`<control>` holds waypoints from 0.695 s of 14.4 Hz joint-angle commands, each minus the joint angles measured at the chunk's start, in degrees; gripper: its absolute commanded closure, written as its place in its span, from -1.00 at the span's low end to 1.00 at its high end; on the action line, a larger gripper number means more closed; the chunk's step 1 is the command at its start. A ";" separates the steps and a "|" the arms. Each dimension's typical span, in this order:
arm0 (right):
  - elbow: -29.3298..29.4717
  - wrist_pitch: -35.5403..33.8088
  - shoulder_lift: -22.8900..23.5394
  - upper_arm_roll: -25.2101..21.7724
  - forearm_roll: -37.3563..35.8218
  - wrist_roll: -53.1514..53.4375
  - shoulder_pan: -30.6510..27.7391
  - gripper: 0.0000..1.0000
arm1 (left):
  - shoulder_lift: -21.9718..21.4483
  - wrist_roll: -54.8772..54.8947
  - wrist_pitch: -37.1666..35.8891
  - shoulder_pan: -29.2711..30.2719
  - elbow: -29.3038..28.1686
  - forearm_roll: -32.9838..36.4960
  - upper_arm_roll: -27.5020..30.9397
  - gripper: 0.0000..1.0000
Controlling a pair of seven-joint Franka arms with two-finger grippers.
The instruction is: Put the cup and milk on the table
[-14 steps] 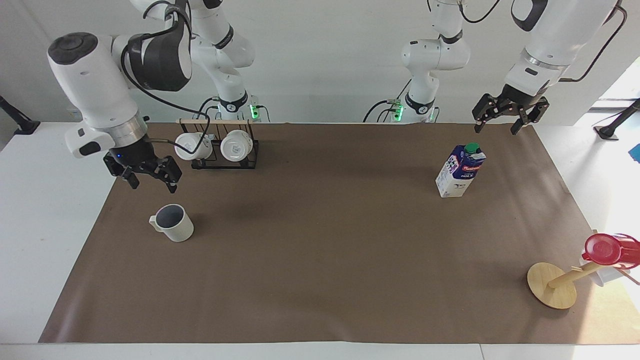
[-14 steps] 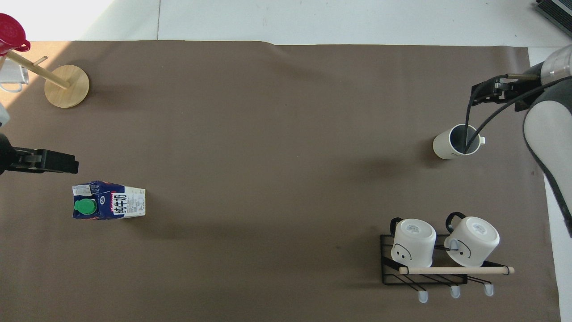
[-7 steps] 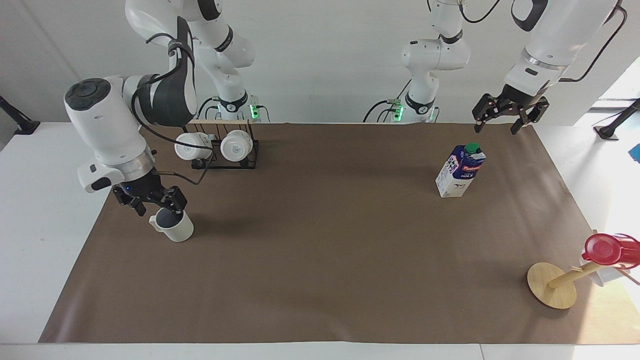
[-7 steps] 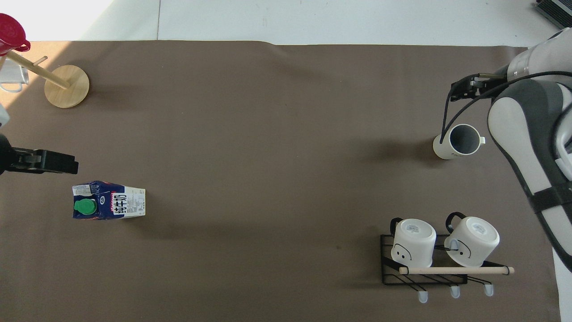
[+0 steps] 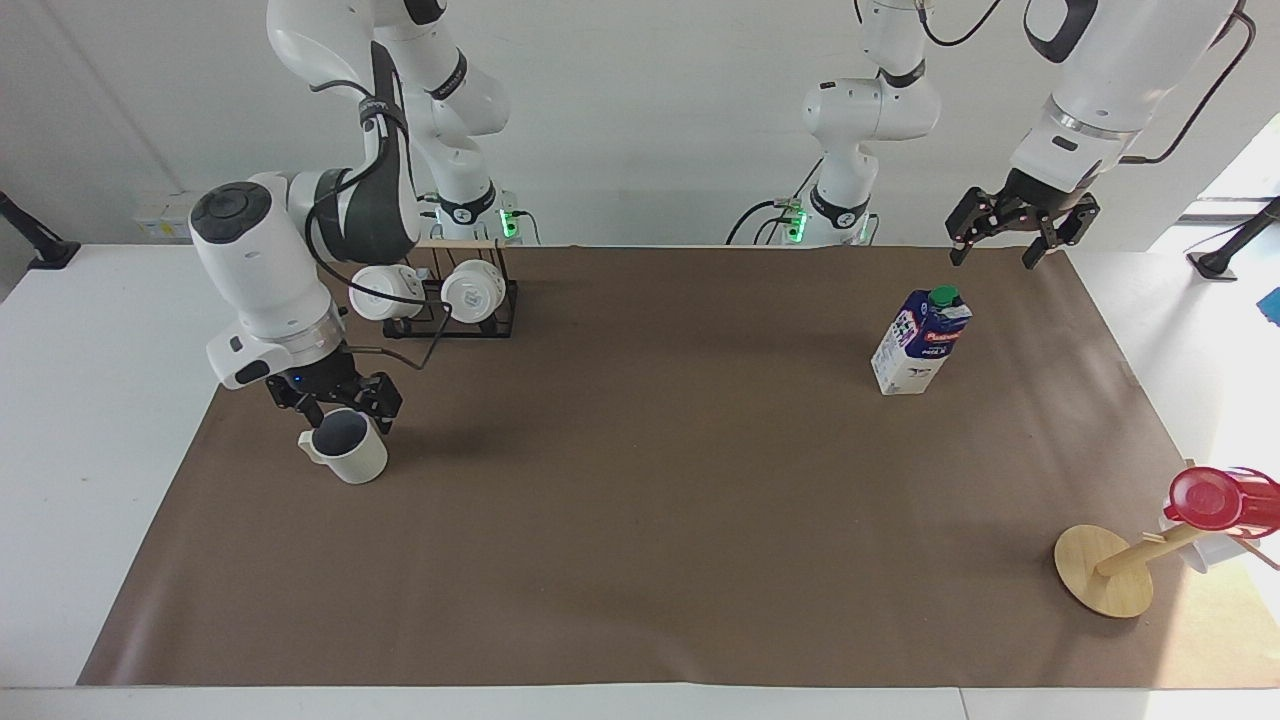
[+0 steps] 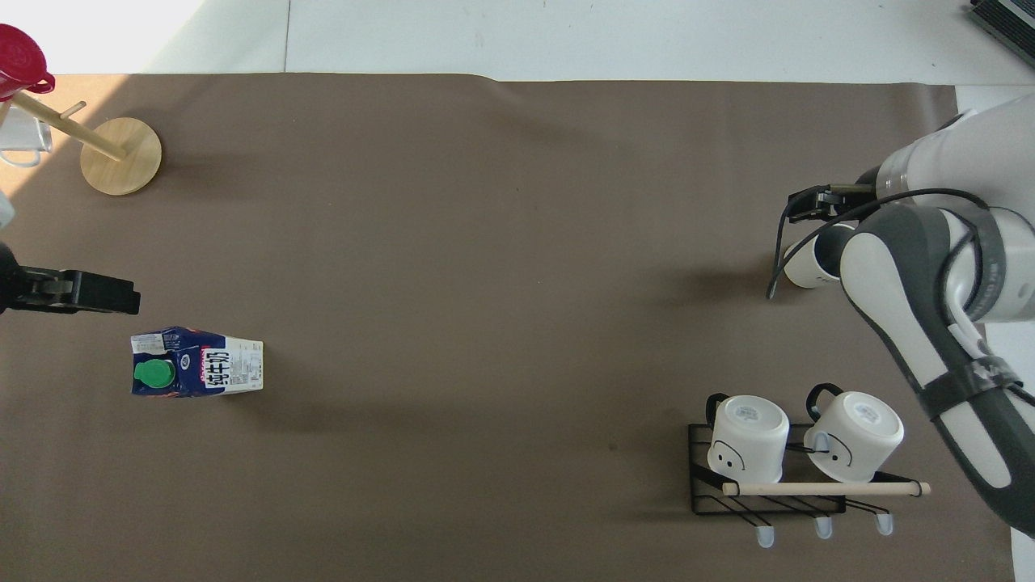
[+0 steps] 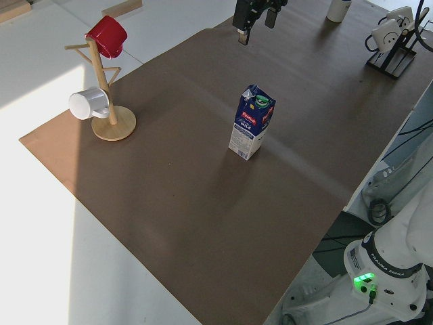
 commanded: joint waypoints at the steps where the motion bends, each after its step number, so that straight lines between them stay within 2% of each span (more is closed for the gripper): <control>1: -4.48 3.20 -1.27 0.14 -0.35 -1.95 -0.47 -1.00 | -0.22 -0.23 -1.00 0.41 0.82 -0.47 -0.20 -1.00; 6: -8.61 7.59 -0.66 0.14 -0.35 -5.11 -2.05 -1.00 | -0.22 -0.23 -1.00 0.50 0.73 -0.47 -0.11 -1.00; 10: -9.40 9.87 1.36 0.05 -0.35 -5.56 -2.14 -1.00 | -0.22 -0.23 -1.17 0.50 0.73 -0.47 -0.11 -1.00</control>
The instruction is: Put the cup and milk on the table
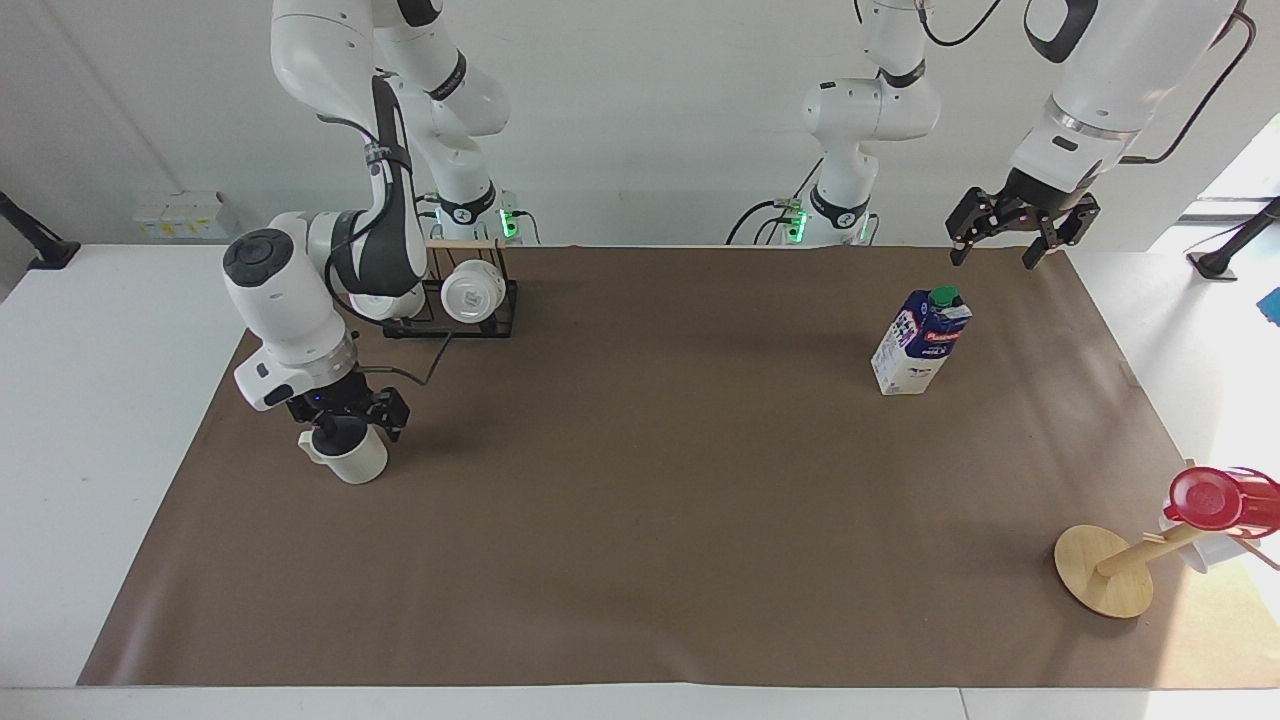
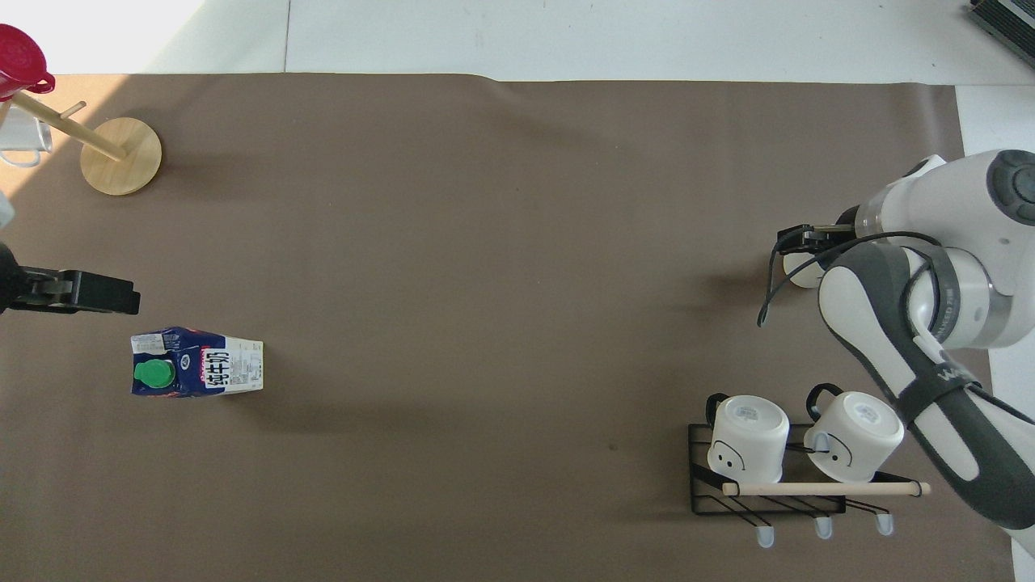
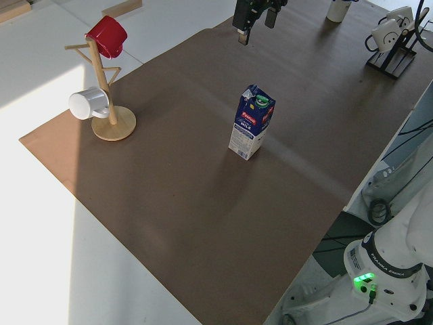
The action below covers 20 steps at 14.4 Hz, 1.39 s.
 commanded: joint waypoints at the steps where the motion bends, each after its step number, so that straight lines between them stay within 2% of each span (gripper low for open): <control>1: -1.05 2.72 1.17 0.16 -0.33 -1.50 -0.43 -1.00 | -0.22 -0.23 -1.16 0.50 0.73 -0.47 -0.13 -1.00; 4: -1.14 2.81 1.26 0.16 -0.42 -1.59 -0.43 -1.00 | -0.22 -0.23 -1.16 0.50 0.73 -0.47 -0.13 -1.00; 5: -1.14 2.81 1.26 0.16 -0.42 -1.59 -0.43 -0.87 | -0.30 -0.23 -1.16 0.50 0.73 -0.47 -0.13 -1.00; 7: -1.14 2.81 1.26 0.16 -0.60 -2.29 -0.43 -0.15 | -0.30 -0.23 -1.07 0.50 0.73 -0.47 -0.22 -1.00; 9: -1.05 2.72 1.26 0.16 -0.60 -3.96 -0.52 0.69 | -0.30 -0.23 -1.07 0.41 0.73 -0.47 -0.22 -1.00; 10: -1.05 2.55 1.26 0.16 -0.60 -3.88 -0.52 1.00 | -0.22 -0.23 -1.07 0.50 0.73 -0.47 -0.22 -1.00; 15: -0.44 1.49 1.00 0.16 -0.60 -3.44 -0.52 1.00 | -0.30 -0.31 -1.16 0.41 0.73 -0.47 -0.22 -1.00; 18: 1.93 1.40 0.47 0.59 -0.60 -2.47 0.27 1.00 | -0.30 -0.31 -1.16 0.41 0.73 -0.47 -0.22 -1.00; 20: 3.60 0.53 0.38 0.77 -0.60 -2.30 2.80 1.00 | -0.39 -0.31 -1.16 0.41 0.56 -0.47 -0.22 -1.00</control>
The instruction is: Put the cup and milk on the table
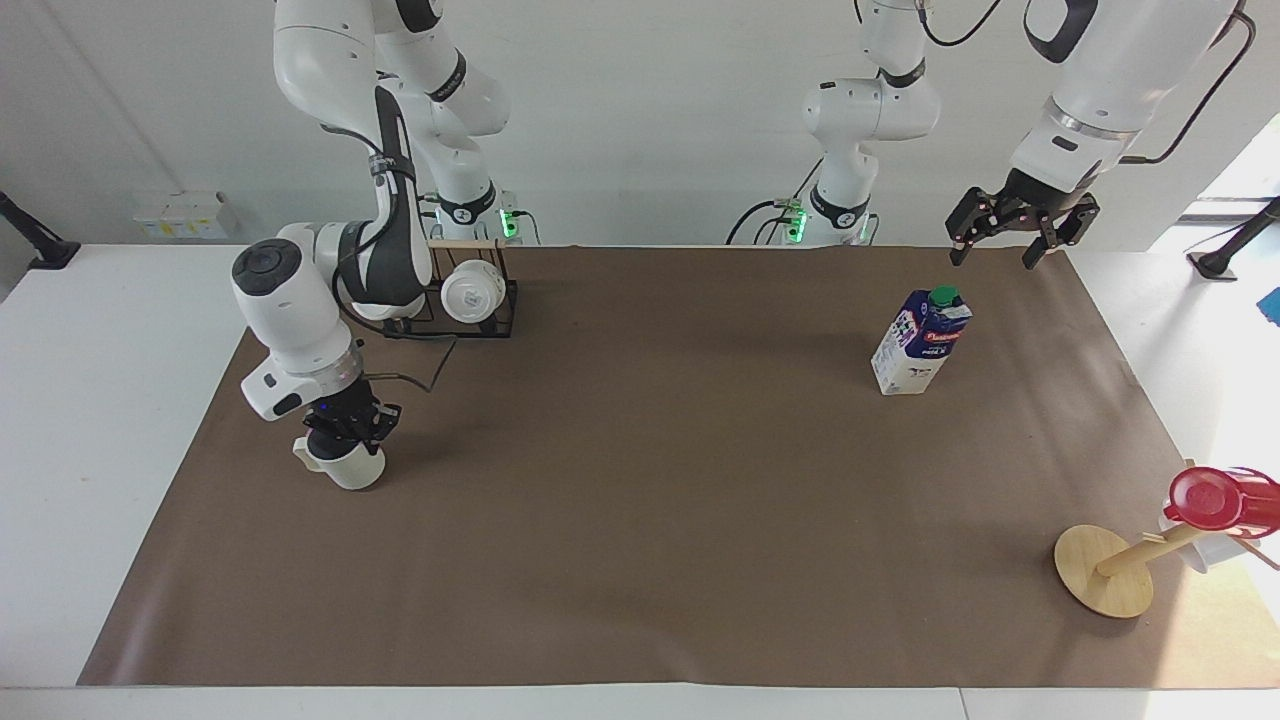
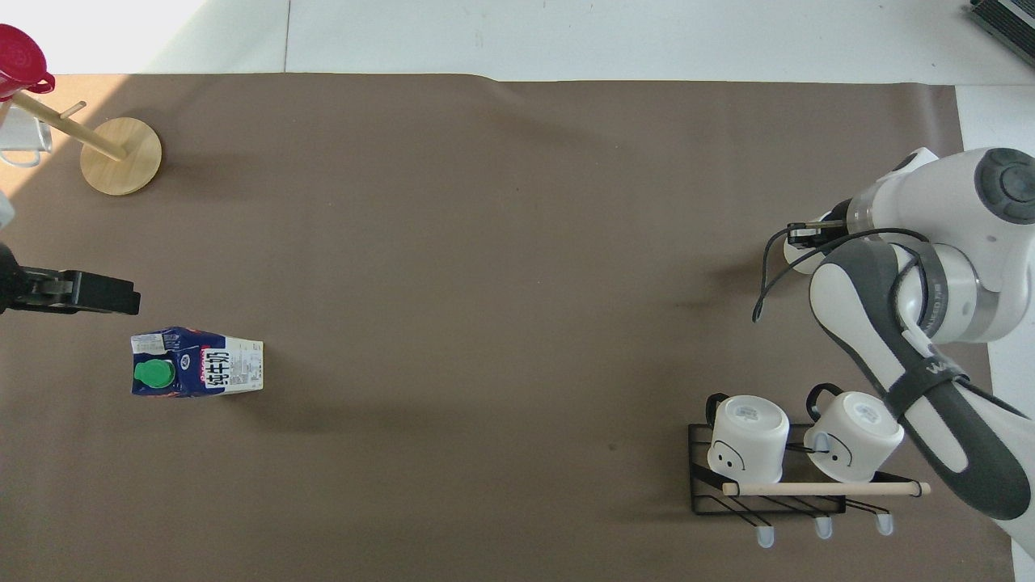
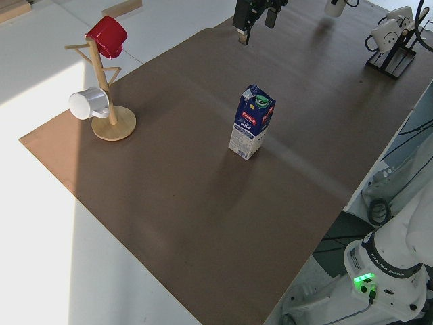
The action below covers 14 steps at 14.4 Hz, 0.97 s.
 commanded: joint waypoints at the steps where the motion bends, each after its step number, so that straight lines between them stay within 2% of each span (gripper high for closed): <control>1: 1.76 -1.30 -0.53 0.53 -0.57 0.16 2.83 1.00 | -0.39 -0.31 -1.12 0.41 0.56 -0.47 -0.12 -1.00; 7: 3.52 -1.04 0.00 0.53 -0.57 7.79 10.38 1.00 | -0.48 -0.14 -1.12 0.41 0.47 -0.47 -0.20 -1.00; 14: 5.01 -4.29 -0.44 0.36 -0.65 27.65 22.78 1.00 | -1.89 -0.05 -1.12 0.59 -1.55 -0.38 -0.12 -1.00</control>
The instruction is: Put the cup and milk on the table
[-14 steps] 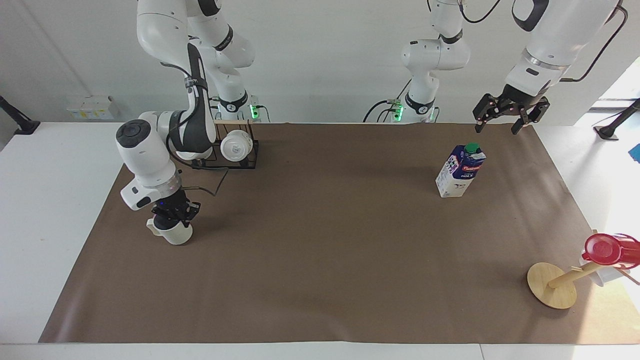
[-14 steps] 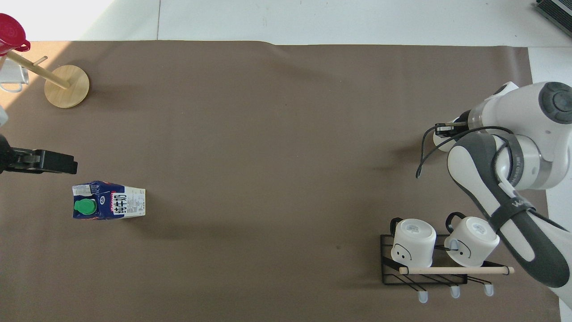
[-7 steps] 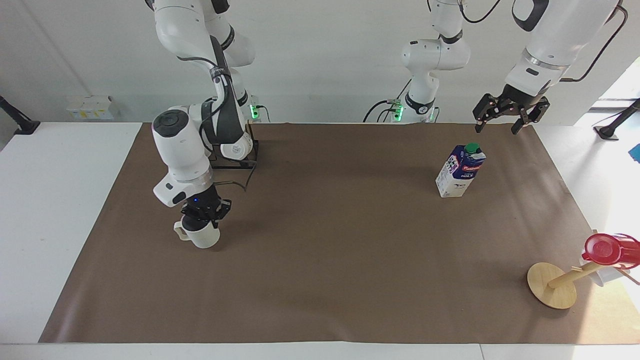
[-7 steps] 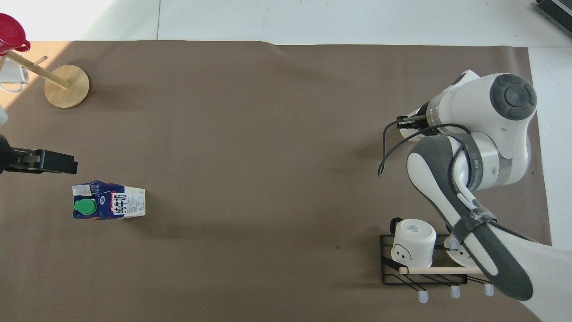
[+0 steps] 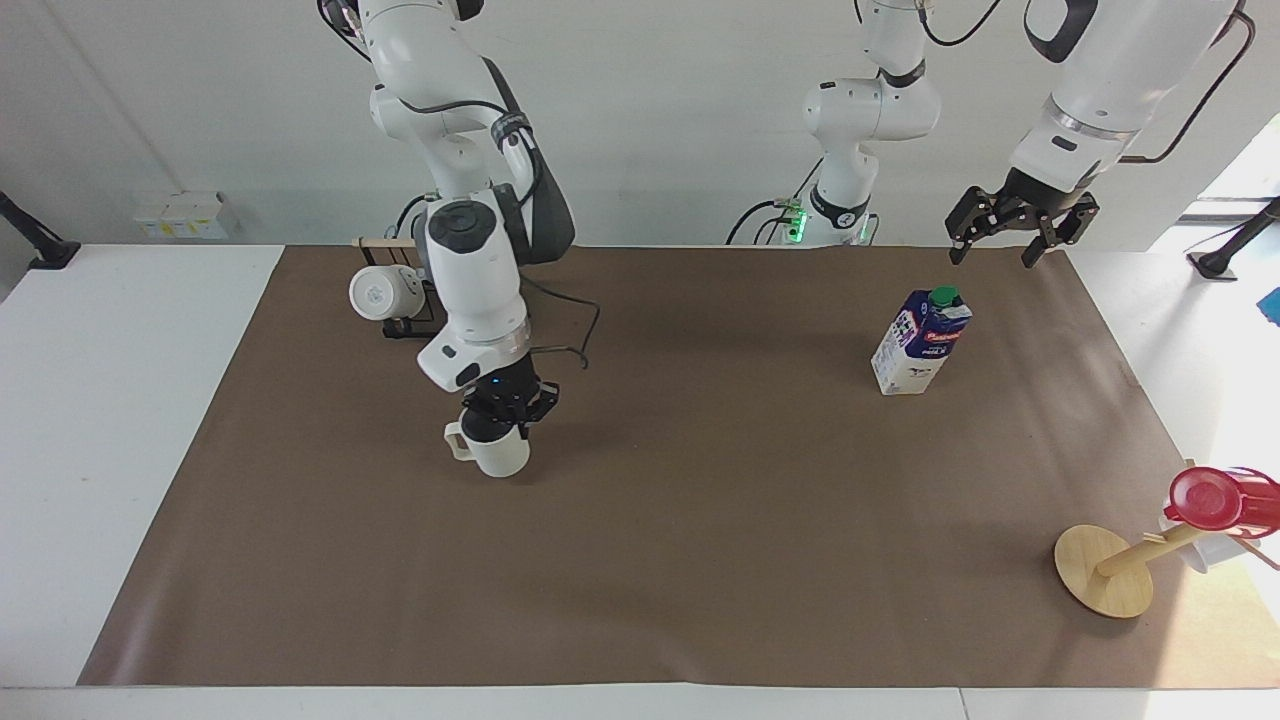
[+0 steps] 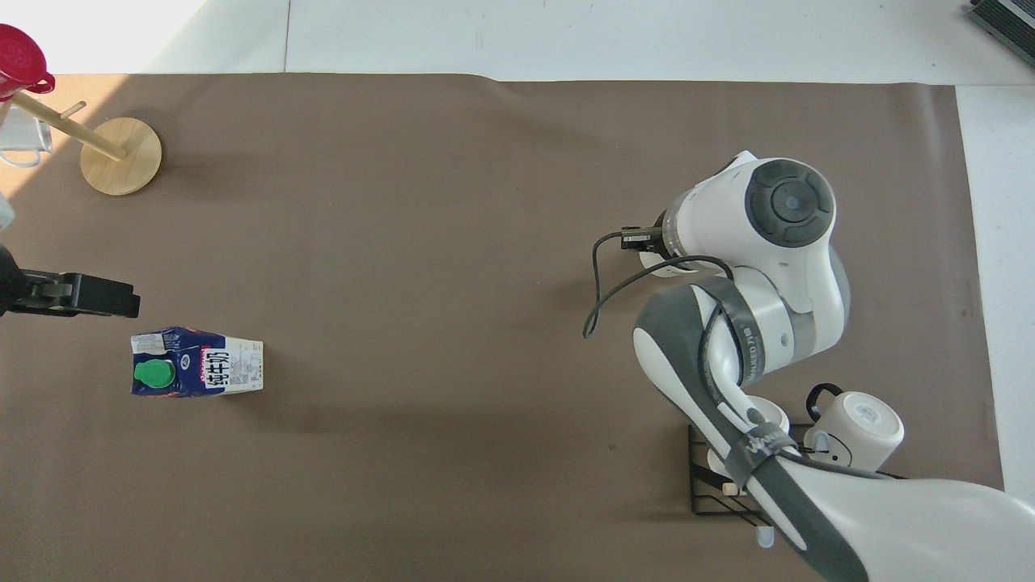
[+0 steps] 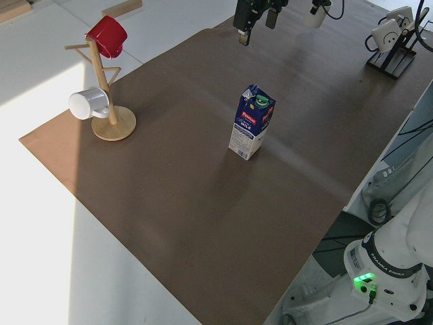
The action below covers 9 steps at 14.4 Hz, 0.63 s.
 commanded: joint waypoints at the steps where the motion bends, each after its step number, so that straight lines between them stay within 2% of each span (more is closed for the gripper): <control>1: 1.66 -2.77 -0.44 0.00 -0.66 6.52 3.45 1.00 | -1.77 -0.14 -0.64 0.59 -1.42 -0.38 -0.16 -1.00; 3: 1.93 -3.74 -0.62 -0.26 -0.92 10.99 7.05 1.00 | -1.77 -0.05 -0.64 0.59 -1.50 -0.38 -0.16 -1.00; 6: 6.22 -8.82 -0.62 0.09 -3.73 18.38 11.36 1.00 | -1.86 -0.14 -0.82 0.59 -1.68 -0.38 -0.16 -1.00; 9: 7.90 -10.07 -0.53 0.18 -3.99 20.77 12.70 1.00 | -2.73 0.13 -0.73 0.68 -3.08 -0.38 -0.16 -1.00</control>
